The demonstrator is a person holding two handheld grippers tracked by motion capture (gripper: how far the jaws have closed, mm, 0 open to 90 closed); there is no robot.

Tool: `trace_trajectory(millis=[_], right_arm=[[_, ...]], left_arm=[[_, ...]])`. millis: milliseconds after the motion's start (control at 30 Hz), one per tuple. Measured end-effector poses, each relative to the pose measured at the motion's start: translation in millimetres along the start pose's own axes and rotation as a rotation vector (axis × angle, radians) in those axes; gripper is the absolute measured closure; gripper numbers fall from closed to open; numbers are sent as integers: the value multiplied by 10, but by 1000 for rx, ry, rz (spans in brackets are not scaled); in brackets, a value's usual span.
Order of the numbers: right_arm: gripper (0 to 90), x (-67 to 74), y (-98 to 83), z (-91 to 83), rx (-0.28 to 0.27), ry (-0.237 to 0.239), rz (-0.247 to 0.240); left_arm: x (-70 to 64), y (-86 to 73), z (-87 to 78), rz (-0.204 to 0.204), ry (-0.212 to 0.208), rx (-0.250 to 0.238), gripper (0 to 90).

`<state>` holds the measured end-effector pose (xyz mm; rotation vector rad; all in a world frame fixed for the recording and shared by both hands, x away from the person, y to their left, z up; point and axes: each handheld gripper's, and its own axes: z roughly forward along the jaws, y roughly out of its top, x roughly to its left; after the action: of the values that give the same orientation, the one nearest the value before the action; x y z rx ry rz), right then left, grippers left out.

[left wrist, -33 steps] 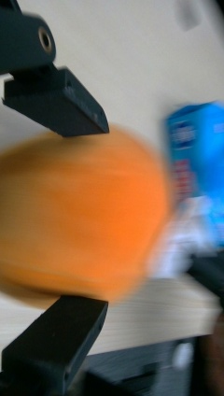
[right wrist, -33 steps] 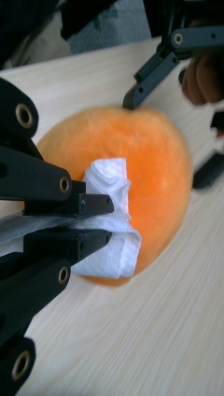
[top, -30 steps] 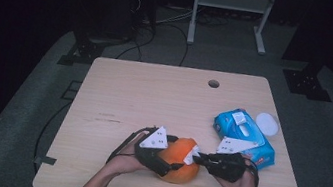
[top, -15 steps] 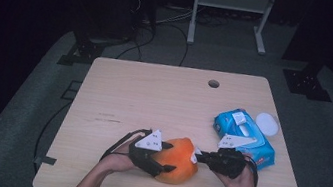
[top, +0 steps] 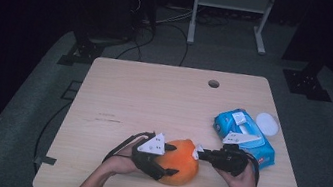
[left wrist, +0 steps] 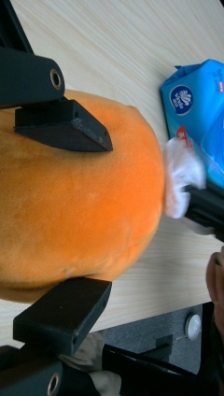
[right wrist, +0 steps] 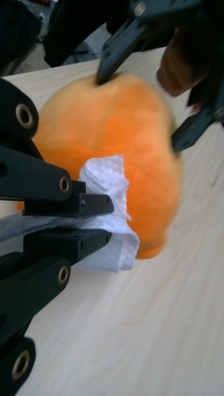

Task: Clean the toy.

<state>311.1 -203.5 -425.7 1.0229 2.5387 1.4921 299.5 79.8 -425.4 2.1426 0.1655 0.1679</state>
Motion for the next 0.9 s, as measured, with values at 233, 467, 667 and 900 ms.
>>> trace_trajectory(millis=[233,467,667,900], right_arm=[[829,215,90,35,-18,8,-93],[829,74,-10,-15,12,-7,-44],[830,127,4,-29,11,-25,-75],[744,154,71,-86,7,-36,-118]], left_arm=[[-36,63,45,33,19,4,247],[123,-27,-16,-129,44,-5,84],[122,-69,11,-122,25,-10,203],[75,-23,31,-85,39,-4,204]])
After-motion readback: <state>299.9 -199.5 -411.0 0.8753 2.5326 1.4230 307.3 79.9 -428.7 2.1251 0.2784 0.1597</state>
